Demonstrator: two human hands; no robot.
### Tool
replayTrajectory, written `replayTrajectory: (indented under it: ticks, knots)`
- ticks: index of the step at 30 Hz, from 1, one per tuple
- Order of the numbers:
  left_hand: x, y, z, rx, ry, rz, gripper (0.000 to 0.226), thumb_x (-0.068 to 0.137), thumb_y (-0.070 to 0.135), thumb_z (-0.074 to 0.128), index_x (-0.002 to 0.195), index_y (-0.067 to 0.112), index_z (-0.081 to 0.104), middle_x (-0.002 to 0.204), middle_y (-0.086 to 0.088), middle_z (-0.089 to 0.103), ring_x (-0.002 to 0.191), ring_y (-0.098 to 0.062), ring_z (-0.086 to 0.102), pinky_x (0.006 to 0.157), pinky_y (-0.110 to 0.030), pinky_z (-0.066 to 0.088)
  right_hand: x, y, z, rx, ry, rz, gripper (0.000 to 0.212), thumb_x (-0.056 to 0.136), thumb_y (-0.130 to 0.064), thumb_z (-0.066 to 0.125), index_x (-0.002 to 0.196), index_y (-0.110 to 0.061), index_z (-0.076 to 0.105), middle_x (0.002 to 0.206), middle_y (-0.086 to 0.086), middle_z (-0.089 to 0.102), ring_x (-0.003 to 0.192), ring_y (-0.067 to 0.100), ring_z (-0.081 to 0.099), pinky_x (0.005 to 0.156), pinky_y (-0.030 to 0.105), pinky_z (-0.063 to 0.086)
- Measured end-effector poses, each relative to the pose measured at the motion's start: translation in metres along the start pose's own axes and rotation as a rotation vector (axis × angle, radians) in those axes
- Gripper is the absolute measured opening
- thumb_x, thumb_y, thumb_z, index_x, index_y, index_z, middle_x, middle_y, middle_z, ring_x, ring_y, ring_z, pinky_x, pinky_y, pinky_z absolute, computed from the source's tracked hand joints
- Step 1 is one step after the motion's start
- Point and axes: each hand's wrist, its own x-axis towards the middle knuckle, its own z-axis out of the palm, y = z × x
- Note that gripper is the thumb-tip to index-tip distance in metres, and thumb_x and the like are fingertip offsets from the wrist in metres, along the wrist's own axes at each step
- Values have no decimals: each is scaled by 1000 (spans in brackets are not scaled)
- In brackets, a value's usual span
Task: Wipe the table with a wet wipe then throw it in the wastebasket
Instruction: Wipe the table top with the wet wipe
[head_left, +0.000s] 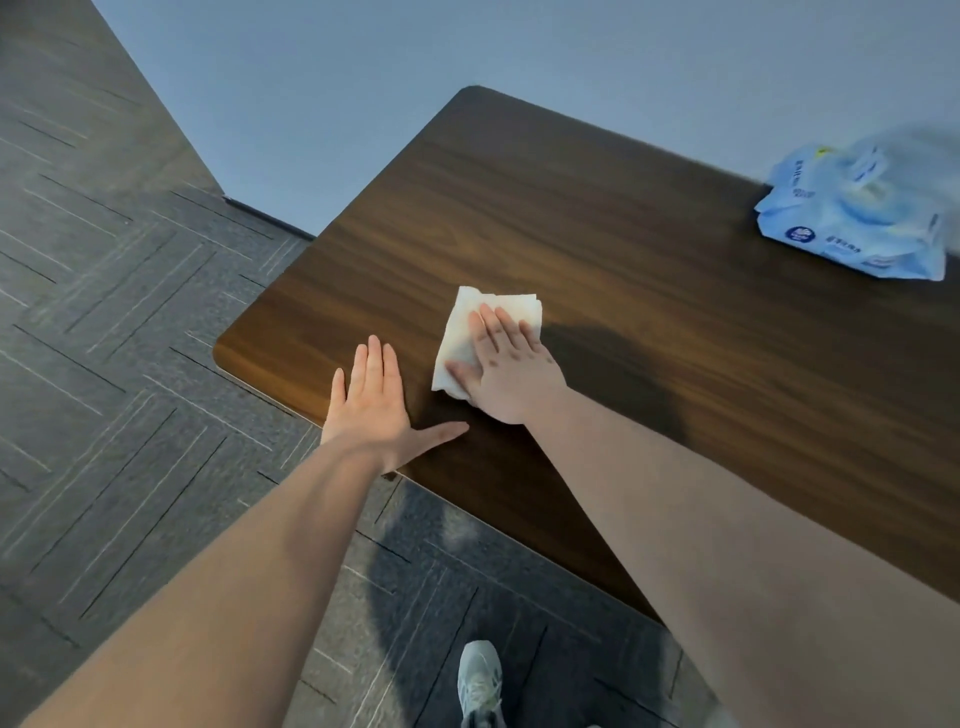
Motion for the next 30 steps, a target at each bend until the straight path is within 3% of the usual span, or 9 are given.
replayTrajectory:
  ticks: [4,7,19,30]
  knots:
    - [-12,16,-2,58,106,225,100,79,79,23,150,17,-11,160,-3,-9,146,-19,-6,118,-40,2,-45,45,3,22,-21,114,73,95,-60,9,150,-17,-12,159,0,-17,144,16,-19,117,38,-11]
    - [-22,48,0,90,67,278,92,84,75,21,150,20,-11,160,0,-9,146,-16,-8,118,-39,1,-85,83,8,51,-3,191,73,95,-60,9,149,-17,-13,159,-1,-18,144,15,-19,116,37,-12]
    - [-51,243,28,111,-63,580,94,82,77,27,151,23,-9,159,3,-13,145,-13,-13,118,-38,-1,-272,254,37,119,49,605,73,94,-60,6,148,-17,-17,158,-1,-20,144,13,-18,115,34,-13]
    - [-93,404,73,203,-51,840,97,80,79,27,151,22,-8,159,1,-12,145,-14,-11,118,-39,1,-426,391,67,258,102,995,75,93,-61,8,148,-16,-16,159,2,-16,146,16,-12,118,36,-7]
